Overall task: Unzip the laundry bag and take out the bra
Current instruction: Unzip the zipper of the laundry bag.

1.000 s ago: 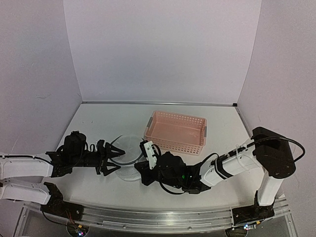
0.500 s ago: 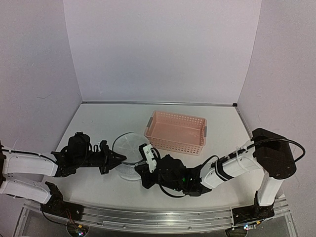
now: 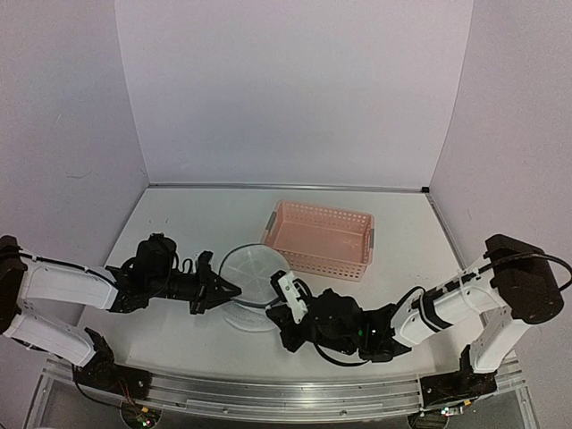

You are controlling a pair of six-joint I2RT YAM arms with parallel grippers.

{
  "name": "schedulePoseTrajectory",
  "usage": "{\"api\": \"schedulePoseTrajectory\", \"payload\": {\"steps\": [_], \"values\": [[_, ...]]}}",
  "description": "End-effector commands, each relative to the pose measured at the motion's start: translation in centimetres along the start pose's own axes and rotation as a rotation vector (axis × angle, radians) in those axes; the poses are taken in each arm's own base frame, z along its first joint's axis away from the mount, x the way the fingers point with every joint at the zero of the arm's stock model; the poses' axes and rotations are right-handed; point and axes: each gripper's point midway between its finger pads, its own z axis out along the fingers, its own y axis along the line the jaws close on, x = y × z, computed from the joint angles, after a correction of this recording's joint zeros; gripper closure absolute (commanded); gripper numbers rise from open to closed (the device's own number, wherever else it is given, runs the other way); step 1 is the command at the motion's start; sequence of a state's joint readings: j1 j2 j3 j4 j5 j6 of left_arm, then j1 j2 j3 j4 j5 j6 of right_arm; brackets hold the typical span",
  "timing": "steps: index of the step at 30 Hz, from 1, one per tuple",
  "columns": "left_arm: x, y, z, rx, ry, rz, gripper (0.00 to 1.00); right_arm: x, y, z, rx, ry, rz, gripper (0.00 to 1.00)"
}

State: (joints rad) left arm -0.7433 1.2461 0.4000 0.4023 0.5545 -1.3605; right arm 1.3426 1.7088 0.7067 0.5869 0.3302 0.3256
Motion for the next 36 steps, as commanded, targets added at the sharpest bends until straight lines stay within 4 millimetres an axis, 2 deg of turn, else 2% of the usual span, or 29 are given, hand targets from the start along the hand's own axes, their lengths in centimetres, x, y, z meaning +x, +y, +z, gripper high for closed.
{"api": "schedulePoseTrajectory", "payload": {"steps": [1,8,12,16,20,27,30,36], "values": [[0.8,-3.0,0.5,0.08,0.089,0.178,1.0,0.7,-2.0,-1.7,0.075,0.014,-0.115,1.0],[2.1,-2.5,0.9,0.047,0.203,0.294,1.0,1.9,-4.9,-3.3,0.124,0.044,-0.203,1.0],[1.9,-1.3,0.9,-0.062,0.224,0.359,1.0,1.5,-6.5,-3.8,0.14,0.039,-0.213,1.0],[2.0,-1.2,0.5,-0.112,0.248,0.402,1.0,0.7,-8.5,-4.0,0.157,0.031,-0.209,1.0],[2.4,-0.9,0.4,-0.128,0.288,0.435,1.0,-0.4,-9.5,-3.9,0.158,0.016,-0.226,1.0],[2.7,-0.4,0.3,-0.158,0.334,0.482,1.0,-2.3,-10.0,-3.4,0.104,-0.003,-0.279,1.0],[2.7,-0.3,0.4,-0.171,0.344,0.497,1.0,-2.6,-9.3,-3.3,0.051,-0.006,-0.295,1.0],[1.4,-0.5,1.2,-0.206,0.328,0.503,1.0,-1.5,-7.4,-3.9,-0.058,0.03,-0.28,1.0]]}}
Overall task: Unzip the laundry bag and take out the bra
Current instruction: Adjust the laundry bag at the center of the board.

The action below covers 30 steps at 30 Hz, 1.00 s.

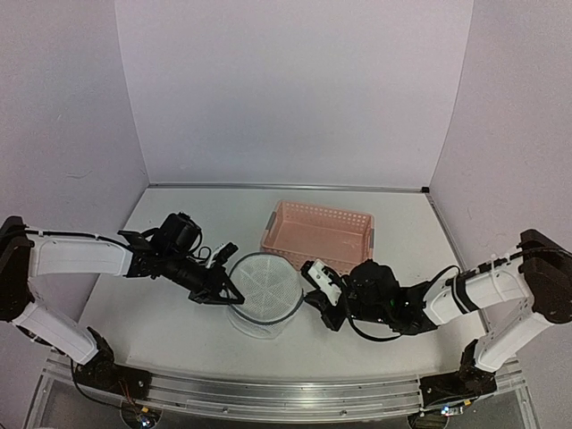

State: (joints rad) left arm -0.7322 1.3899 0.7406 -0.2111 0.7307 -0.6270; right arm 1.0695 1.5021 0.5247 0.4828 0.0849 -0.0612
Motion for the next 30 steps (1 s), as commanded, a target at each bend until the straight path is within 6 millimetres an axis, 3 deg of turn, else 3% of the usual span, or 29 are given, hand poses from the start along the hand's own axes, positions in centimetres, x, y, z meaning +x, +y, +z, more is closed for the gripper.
{"api": "schedulePoseTrajectory", "payload": {"steps": [1,10,14,22,30], "values": [[-1.4,-0.6,-0.1,-0.013,0.01,0.033,1.0,-2.9,1.1,-1.1,-0.065,-0.083,0.01,1.0],[-4.6,-1.4,-0.5,-0.034,0.041,0.115,0.99,-2.5,4.1,-3.0,-0.115,-0.093,0.07,1.0],[-6.2,-0.8,-0.8,-0.071,0.045,0.112,0.86,-2.1,4.6,-2.9,-0.083,-0.081,0.117,1.0],[-9.7,0.9,-3.4,-0.131,-0.035,0.068,0.49,-2.3,4.1,-1.9,0.016,-0.078,0.255,1.0],[-9.2,-1.1,-5.8,-0.116,-0.117,0.02,0.3,-3.6,4.0,-0.5,0.063,-0.082,0.362,1.0]]}}
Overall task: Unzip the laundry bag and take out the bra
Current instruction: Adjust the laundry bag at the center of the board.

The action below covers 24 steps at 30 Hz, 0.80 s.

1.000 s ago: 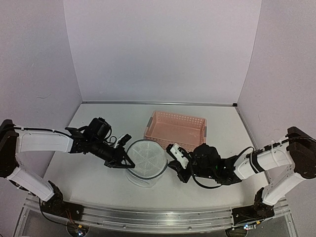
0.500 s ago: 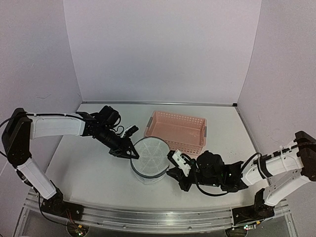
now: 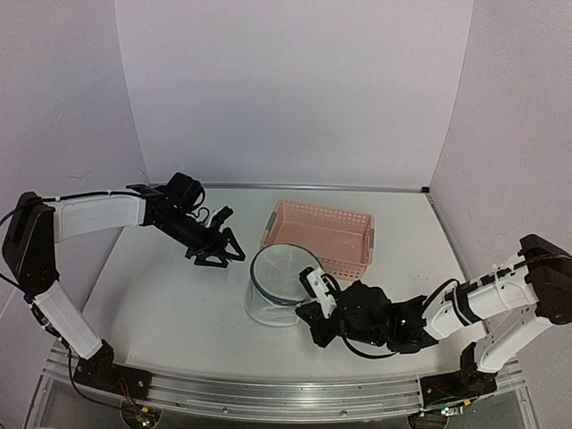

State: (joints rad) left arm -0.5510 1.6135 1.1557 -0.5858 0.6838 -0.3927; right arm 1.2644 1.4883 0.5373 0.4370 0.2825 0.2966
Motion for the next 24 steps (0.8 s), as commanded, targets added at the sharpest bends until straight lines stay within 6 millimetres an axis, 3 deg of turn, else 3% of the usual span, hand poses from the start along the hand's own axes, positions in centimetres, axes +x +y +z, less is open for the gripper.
{"api": "schedulePoseTrajectory", "payload": {"steps": [1,4,11,24], "values": [[0.2,-3.1,-3.0,0.063,-0.089,-0.002,0.27,-3.5,0.6,0.6,0.025,-0.086,0.105,1.0],[1.3,-4.3,-3.5,0.149,-0.119,-0.029,0.23,-4.4,1.5,1.3,0.009,-0.096,0.113,1.0],[3.0,-6.0,-1.5,0.29,-0.12,-0.087,0.2,-4.9,2.7,2.2,-0.025,-0.097,0.099,1.0],[1.6,-7.3,1.6,0.344,-0.076,-0.114,0.21,-3.7,3.0,2.3,0.002,-0.062,0.052,1.0]]}}
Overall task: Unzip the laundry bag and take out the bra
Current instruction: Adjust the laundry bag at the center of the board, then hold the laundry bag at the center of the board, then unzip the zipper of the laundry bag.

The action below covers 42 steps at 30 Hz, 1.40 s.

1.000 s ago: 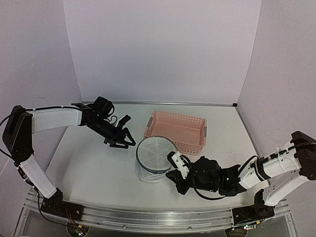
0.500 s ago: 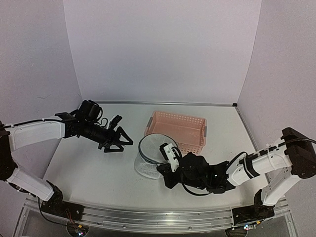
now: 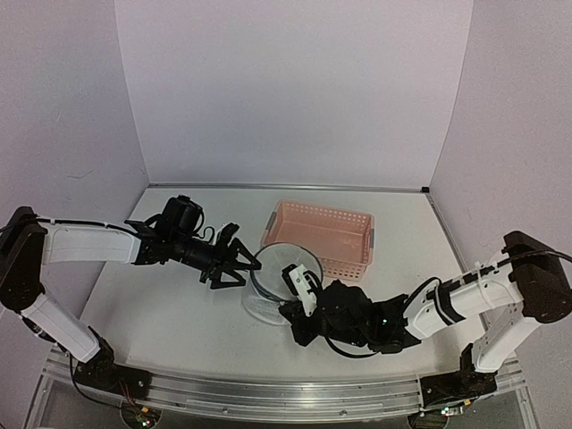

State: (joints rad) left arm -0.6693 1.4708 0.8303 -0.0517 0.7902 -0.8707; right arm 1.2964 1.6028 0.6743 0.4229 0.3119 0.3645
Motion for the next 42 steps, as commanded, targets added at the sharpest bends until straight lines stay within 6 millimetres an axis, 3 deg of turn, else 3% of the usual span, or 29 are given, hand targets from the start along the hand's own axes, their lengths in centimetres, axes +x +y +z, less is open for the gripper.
{"api": "schedulePoseTrajectory", "payload": {"steps": [1,6,10,15,21,36,42], "values": [[-1.7,-2.9,0.6,0.079,-0.011,0.052,0.22,-1.8,0.9,0.0,0.006,-0.051,-0.007,1.0],[-1.9,-2.0,1.5,0.066,0.011,0.029,0.27,-1.5,1.0,-0.1,0.014,-0.046,-0.019,1.0],[-1.9,-1.9,2.0,0.066,0.025,0.03,0.37,-1.1,1.0,-0.1,0.02,-0.039,-0.024,1.0],[-1.9,-1.7,2.3,0.063,0.035,0.024,0.59,-0.9,0.8,-0.2,0.028,-0.037,-0.027,1.0],[-1.9,-1.3,2.4,0.05,0.034,0.017,0.99,-0.5,0.4,-0.5,0.042,-0.033,-0.023,1.0],[-1.0,-1.4,0.3,0.013,-0.032,0.02,1.0,1.6,-2.9,-2.3,0.151,-0.03,0.056,1.0],[-0.3,-1.4,0.2,0.012,-0.033,0.029,1.0,1.1,-3.7,-2.8,0.192,-0.047,0.07,1.0]]}}
